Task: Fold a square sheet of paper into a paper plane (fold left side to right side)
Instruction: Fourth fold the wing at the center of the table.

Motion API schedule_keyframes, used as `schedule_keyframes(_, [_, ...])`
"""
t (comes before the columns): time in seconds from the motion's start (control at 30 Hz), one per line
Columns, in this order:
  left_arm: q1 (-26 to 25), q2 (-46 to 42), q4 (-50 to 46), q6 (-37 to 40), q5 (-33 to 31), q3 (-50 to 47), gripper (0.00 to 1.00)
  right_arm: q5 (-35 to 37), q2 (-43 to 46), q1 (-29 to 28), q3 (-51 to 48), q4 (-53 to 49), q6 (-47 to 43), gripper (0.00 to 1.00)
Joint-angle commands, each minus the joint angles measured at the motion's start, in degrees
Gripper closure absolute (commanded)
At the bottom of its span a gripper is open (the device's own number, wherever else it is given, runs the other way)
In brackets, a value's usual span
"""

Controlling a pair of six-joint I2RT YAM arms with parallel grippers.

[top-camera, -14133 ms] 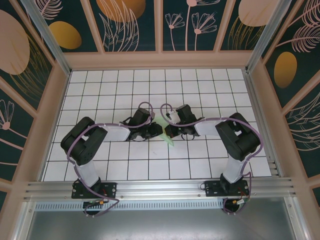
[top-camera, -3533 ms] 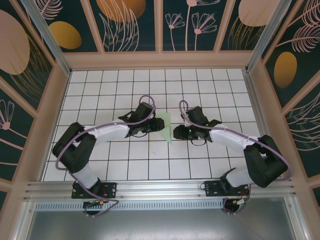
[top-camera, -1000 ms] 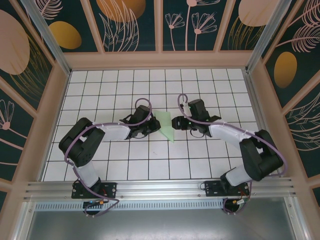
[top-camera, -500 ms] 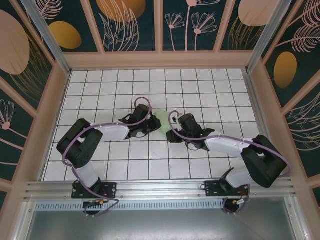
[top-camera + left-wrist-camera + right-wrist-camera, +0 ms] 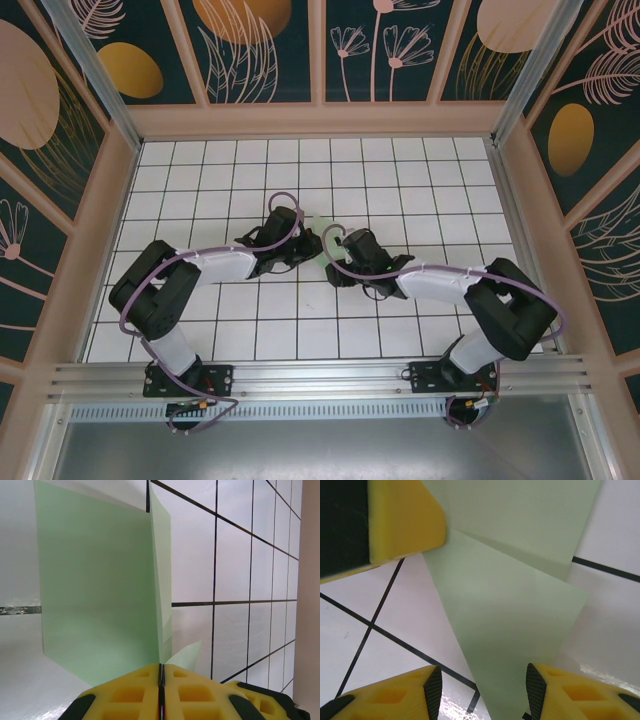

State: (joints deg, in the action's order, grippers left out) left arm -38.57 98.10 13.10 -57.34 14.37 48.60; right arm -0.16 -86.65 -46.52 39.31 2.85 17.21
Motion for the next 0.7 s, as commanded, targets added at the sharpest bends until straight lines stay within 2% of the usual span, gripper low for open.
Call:
schedule_keyframes(0.0, [0.2,-1.0,0.5,-0.8,0.6,1.1,0.89,2.5,-1.6,-0.6,2.1,-0.6,-1.3,0.49])
schedule_keyframes(0.17, [0.2,-1.0,0.5,-0.8,0.7,1.1,0.89,3.4,-3.6,-1.0,3.2,-0.5,-1.3,0.53])
schedule_keyframes(0.67, [0.2,-0.7,0.7,-2.2,0.1,1.4,0.88,6.2,-6.3,-2.4,3.7,-0.1,-1.9,0.54])
